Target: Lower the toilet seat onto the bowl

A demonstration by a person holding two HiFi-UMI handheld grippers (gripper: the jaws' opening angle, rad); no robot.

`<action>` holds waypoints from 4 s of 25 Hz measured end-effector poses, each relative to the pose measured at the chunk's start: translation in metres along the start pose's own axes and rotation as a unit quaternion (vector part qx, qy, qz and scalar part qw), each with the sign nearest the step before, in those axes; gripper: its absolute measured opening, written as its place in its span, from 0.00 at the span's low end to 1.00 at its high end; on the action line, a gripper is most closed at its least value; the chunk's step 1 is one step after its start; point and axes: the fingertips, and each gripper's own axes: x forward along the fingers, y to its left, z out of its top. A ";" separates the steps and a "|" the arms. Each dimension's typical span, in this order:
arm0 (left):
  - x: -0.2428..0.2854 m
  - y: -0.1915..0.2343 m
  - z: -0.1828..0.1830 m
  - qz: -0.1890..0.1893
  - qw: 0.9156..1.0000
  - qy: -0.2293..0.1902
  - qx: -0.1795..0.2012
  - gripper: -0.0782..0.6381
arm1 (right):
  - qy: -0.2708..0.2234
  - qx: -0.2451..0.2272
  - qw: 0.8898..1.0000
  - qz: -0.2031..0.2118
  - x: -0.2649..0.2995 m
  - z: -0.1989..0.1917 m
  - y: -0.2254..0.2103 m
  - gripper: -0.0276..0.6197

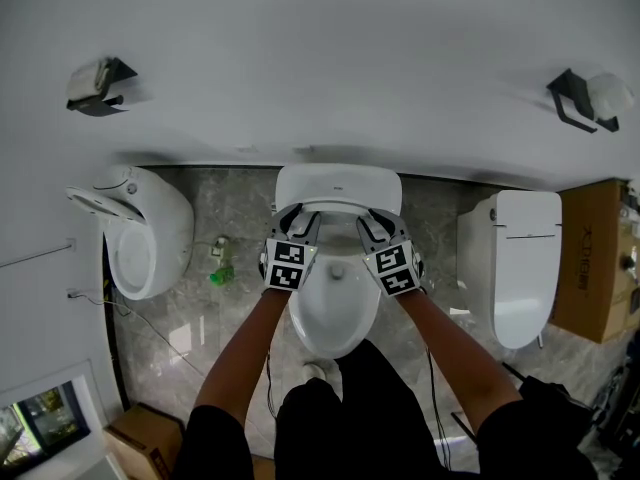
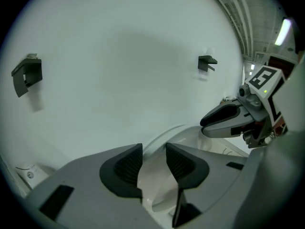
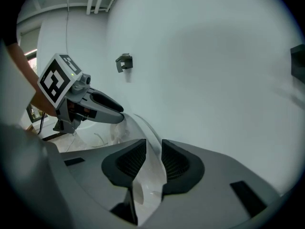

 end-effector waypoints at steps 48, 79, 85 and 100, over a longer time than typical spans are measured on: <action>-0.121 -0.072 -0.079 -0.058 0.998 0.022 -0.010 0.35 | 0.044 -0.028 0.999 0.004 -0.095 -0.055 0.105 0.23; -0.200 -0.134 -0.180 -0.119 0.993 -0.008 0.005 0.37 | 0.092 -0.009 0.994 -0.051 -0.153 -0.147 0.200 0.23; -0.209 -0.152 -0.203 -0.115 0.993 0.018 0.007 0.37 | 0.075 0.004 0.995 -0.060 -0.166 -0.168 0.214 0.23; -0.218 -0.174 -0.241 -0.066 0.997 0.017 -0.019 0.37 | 0.071 -0.010 0.997 -0.033 -0.176 -0.201 0.232 0.27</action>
